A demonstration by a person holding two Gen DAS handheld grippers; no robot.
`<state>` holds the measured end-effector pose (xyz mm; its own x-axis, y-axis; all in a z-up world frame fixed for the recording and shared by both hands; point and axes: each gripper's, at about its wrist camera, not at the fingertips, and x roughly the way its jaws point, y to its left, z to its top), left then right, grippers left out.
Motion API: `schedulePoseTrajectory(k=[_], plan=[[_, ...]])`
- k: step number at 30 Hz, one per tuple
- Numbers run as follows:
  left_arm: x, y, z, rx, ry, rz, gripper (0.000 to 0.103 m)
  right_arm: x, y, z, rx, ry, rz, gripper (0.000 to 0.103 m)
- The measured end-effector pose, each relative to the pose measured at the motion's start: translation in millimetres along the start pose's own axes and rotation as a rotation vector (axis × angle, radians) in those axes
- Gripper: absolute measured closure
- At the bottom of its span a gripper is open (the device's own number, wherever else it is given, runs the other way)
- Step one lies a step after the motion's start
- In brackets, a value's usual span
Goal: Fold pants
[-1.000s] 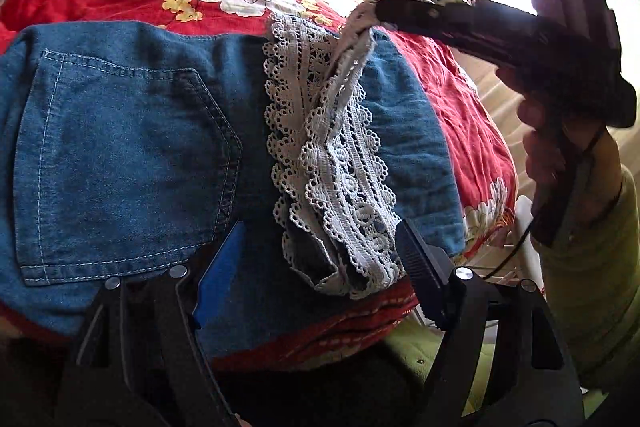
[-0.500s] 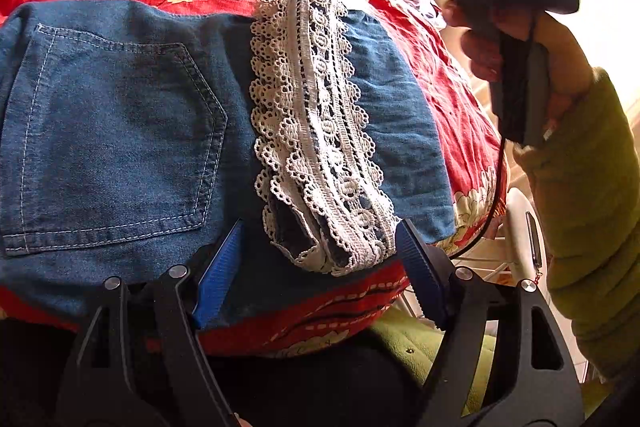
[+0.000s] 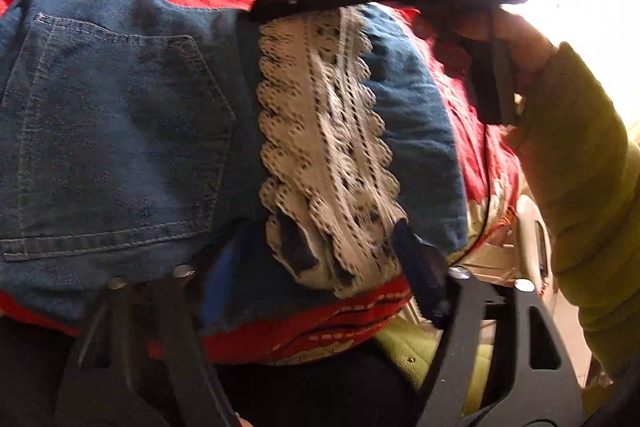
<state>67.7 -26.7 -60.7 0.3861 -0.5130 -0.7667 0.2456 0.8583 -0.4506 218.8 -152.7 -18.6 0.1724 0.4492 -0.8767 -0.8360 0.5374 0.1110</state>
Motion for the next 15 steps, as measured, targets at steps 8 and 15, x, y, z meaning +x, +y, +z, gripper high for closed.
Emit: schedulePoseTrajectory(k=[8,15], plan=[[-8,-3,-5,-0.012,-0.006,-0.021,0.077,-40,23,7,-0.033,-0.135,0.08,0.085],[-8,6,-11,-0.039,0.009,-0.003,0.077,1,28,17,-0.088,-0.016,-0.058,0.082]])
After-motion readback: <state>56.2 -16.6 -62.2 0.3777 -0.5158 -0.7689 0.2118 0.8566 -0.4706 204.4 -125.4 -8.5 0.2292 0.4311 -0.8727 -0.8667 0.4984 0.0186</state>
